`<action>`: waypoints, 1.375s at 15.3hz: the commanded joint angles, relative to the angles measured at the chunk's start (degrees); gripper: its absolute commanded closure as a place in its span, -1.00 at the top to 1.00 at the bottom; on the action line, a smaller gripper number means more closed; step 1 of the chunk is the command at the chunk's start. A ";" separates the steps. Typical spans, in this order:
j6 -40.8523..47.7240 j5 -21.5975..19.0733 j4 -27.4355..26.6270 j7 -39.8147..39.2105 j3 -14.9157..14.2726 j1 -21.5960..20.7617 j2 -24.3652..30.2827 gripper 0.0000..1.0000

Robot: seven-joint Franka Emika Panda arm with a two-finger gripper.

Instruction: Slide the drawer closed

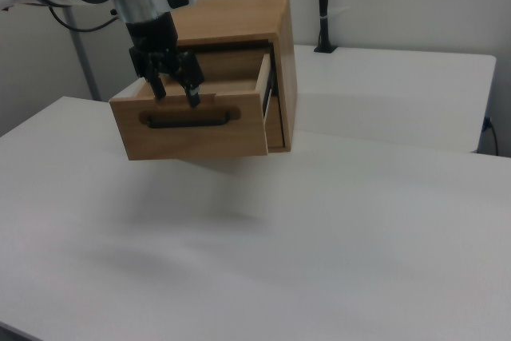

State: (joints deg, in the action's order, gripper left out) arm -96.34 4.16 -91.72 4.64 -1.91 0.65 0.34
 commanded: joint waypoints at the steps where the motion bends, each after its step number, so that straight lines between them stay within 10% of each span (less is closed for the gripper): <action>1: -1.04 0.59 -1.71 -3.31 -0.82 -0.74 1.24 1.00; 12: -1.22 0.59 -2.58 -26.70 -0.82 -0.21 0.89 0.99; 14: -1.57 0.32 -3.82 -25.74 -0.82 -0.30 0.80 0.68; 16: -1.48 -0.64 -4.17 -25.65 -0.73 -0.73 0.01 -0.22; 18: -1.57 -1.17 -5.13 -25.56 -0.64 -0.91 -0.17 -0.68; 21: -1.57 -1.70 -6.54 -25.56 -0.29 -1.00 -0.34 -0.77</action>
State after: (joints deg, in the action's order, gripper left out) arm -96.34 3.71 -95.48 -20.12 -2.11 0.30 -0.75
